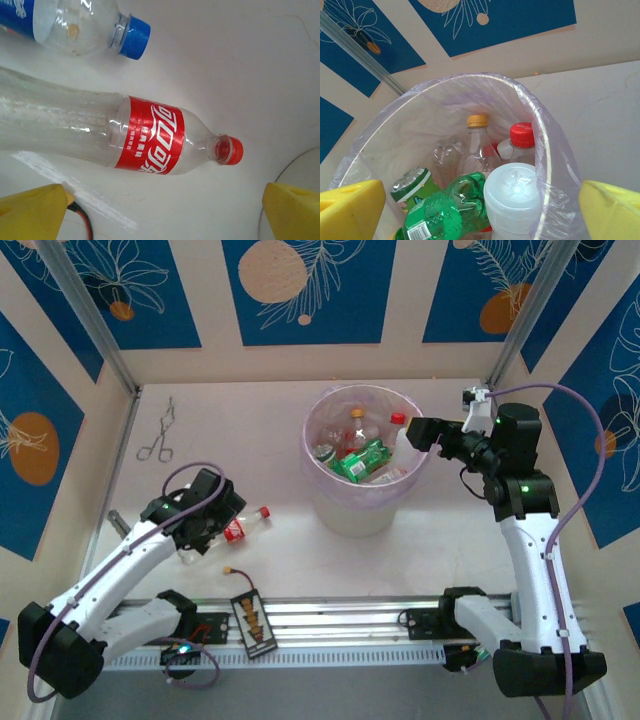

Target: Put the plastic bottles in the bin

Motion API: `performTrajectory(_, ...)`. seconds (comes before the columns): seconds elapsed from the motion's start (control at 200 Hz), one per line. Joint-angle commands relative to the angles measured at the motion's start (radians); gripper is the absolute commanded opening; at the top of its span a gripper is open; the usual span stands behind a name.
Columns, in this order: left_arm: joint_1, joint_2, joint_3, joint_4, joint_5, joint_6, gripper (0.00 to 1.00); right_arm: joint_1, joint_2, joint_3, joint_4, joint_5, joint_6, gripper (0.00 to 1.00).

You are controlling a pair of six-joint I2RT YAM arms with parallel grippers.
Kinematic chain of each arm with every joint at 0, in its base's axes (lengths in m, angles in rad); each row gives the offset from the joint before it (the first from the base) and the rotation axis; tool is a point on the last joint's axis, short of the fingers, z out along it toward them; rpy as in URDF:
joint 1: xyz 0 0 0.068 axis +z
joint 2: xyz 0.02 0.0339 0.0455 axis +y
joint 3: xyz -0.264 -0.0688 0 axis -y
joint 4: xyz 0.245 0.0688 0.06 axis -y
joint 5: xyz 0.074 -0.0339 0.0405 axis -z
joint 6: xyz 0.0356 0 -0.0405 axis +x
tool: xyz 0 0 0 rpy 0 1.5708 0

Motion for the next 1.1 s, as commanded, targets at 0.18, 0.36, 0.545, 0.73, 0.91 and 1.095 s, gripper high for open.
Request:
performTrajectory(0.18, -0.039, 0.043, -0.065, 0.057, -0.127, -0.402, 0.99, -0.019, 0.011, 0.006, -0.033, -0.043, -0.032, 1.00)
performTrajectory(0.36, -0.042, 0.101, -0.110, 0.162, -0.130, -0.469, 0.98, -0.028, 0.014, 0.002, -0.039, -0.054, -0.033, 0.99)
performTrajectory(0.545, -0.051, 0.168, -0.120, 0.224, -0.130, -0.506, 0.97, -0.034, 0.016, 0.001, -0.042, -0.056, -0.034, 0.99)
performTrajectory(0.73, -0.070, 0.219, -0.145, 0.274, -0.129, -0.559, 0.96, -0.040, 0.016, -0.006, -0.041, -0.050, -0.033, 0.98)
performTrajectory(0.91, -0.080, 0.274, -0.168, 0.336, -0.120, -0.584, 0.95, -0.045, 0.017, -0.010, -0.043, -0.048, -0.036, 0.98)
performTrajectory(1.095, -0.084, 0.311, -0.184, 0.389, -0.120, -0.597, 0.90, -0.047, 0.016, -0.013, -0.046, -0.045, -0.039, 0.98)
